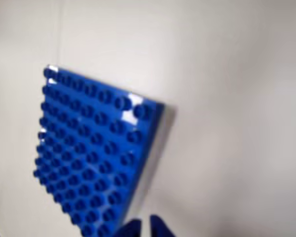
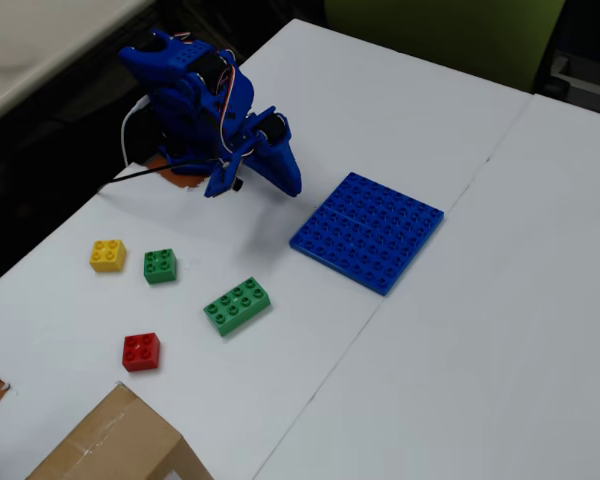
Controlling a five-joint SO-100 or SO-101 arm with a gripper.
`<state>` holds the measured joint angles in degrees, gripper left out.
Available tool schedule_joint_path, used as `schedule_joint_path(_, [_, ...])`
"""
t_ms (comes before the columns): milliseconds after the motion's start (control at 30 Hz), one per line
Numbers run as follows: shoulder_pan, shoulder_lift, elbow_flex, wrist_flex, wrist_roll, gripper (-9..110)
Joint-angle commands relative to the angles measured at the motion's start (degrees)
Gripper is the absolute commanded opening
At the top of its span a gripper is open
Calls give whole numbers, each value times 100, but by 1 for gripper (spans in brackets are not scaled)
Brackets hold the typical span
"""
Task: Pick up the 2x2 green block and go up the 8x8 blue block.
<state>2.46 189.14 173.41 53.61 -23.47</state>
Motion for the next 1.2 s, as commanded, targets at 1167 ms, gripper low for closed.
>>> schedule_joint_path(1167, [5555,-7796,-6864,2013,-10195,32])
